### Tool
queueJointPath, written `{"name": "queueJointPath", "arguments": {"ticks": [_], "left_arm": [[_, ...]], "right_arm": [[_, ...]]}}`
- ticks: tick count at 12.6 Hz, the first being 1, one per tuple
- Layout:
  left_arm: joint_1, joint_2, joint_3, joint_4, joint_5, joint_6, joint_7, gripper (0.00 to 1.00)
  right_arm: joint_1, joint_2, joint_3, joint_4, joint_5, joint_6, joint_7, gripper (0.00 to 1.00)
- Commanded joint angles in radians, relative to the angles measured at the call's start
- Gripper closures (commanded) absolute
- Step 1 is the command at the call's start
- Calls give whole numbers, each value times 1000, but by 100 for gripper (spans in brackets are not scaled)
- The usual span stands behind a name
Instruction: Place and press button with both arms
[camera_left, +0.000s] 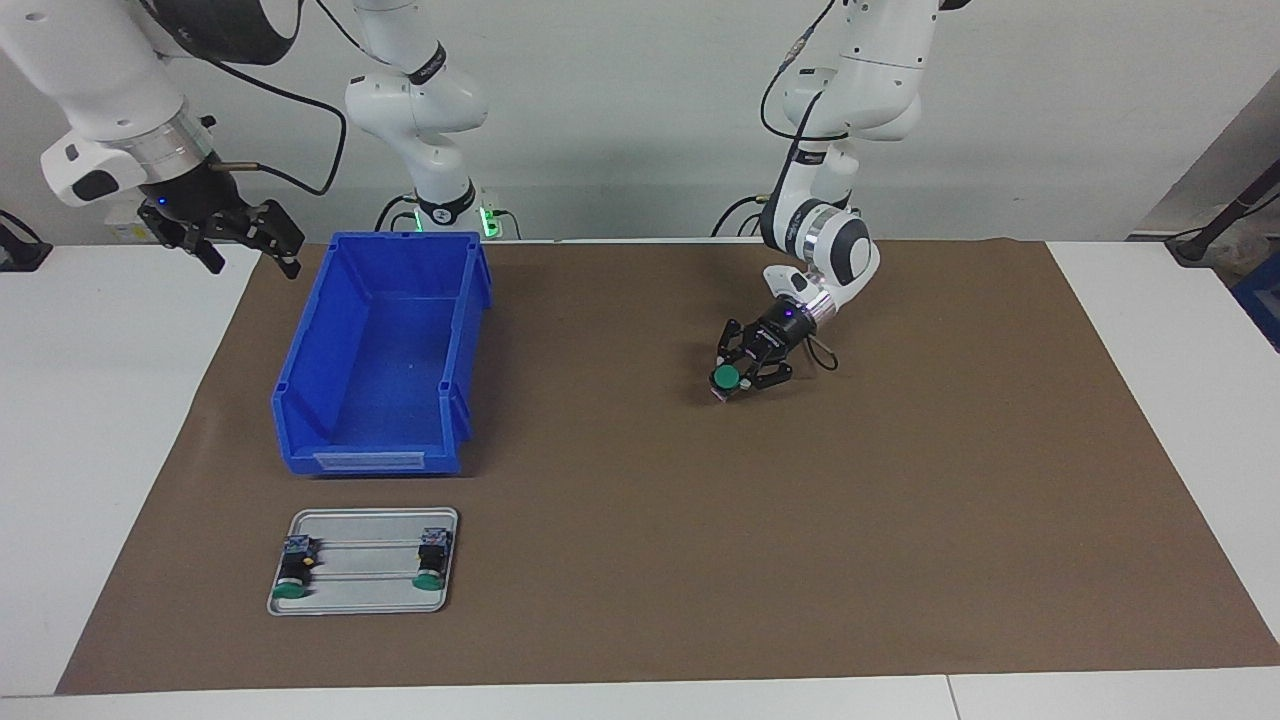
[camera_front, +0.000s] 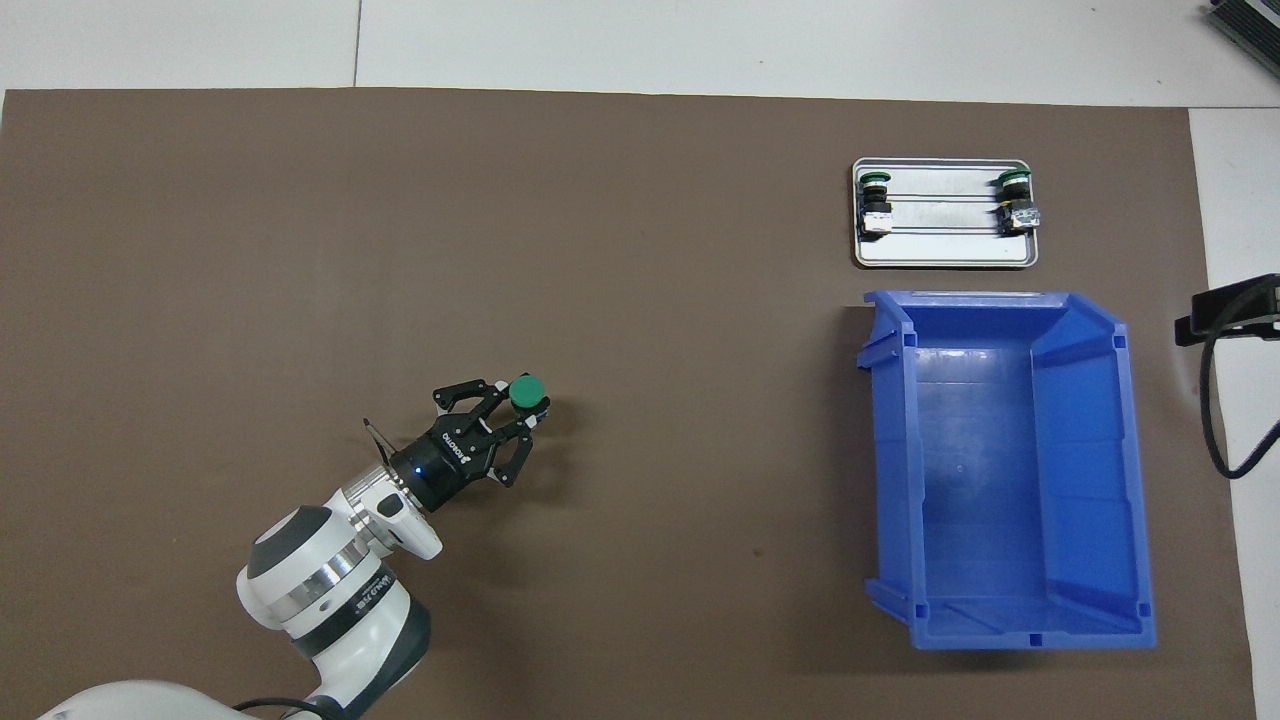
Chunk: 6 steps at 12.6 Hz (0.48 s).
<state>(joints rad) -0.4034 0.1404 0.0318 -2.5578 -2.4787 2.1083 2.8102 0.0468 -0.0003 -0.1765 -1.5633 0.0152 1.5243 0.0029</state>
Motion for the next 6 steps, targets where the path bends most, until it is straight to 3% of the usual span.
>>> {"name": "queueJointPath", "arguments": {"ticks": [1, 6], "left_arm": [[-12, 4, 11, -32, -60, 2, 270, 100], [-22, 7, 13, -33, -54, 25, 273, 100]], "right_arm": [[-4, -12, 3, -8, 9, -13, -9, 0], [-5, -12, 3, -8, 9, -13, -9, 0]]}}
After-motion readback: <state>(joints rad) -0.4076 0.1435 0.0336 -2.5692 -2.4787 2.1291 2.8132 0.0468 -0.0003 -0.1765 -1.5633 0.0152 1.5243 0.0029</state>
